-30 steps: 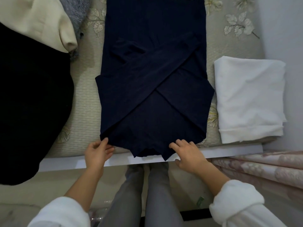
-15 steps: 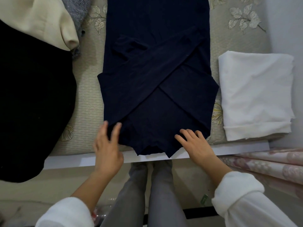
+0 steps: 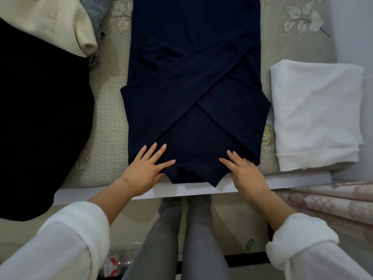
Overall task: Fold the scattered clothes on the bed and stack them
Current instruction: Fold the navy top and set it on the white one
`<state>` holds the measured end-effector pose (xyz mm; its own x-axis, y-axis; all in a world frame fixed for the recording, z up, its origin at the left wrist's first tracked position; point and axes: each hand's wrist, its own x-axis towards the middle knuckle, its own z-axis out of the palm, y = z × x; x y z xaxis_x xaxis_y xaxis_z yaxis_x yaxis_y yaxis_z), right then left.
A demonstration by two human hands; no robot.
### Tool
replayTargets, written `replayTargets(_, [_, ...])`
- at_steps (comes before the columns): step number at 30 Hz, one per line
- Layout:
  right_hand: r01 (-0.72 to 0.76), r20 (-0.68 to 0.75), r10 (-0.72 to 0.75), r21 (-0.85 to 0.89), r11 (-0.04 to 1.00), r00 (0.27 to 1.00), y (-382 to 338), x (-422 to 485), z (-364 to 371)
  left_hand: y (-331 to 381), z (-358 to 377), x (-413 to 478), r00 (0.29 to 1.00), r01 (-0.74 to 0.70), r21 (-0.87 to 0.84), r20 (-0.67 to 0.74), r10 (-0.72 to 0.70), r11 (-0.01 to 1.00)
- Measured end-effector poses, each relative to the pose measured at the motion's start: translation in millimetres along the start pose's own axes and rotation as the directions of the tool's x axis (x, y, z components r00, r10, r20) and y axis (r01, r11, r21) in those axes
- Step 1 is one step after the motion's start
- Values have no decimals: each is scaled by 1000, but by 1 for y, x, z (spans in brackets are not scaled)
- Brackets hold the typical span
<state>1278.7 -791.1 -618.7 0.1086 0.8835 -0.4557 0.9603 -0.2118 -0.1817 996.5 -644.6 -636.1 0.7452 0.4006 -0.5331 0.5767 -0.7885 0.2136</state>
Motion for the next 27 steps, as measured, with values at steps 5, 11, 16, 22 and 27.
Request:
replayTargets(5, [-168,326,110,154,974,939,3,4,-43,13,-52,6,947,91,-207,322,-20,974])
replayTargets(11, [-345,670,98,246,906,736,8,-1,-70,28,-85,-11,791,282,-459,608,66,843])
replayTargets(16, [-449,800,61,270,852,597,18,2,-96,20,-105,-10,771,391,-627,623,133,674])
replayTargets(22, [-452,679,24,461,764,734,53,68,-157,-39,-157,31,866,337,-761,481,134,554])
replayTargets(27, [-347,519,-1,571,744,855,69,152,-216,-91,-211,86,950,277,-723,304,-68,633])
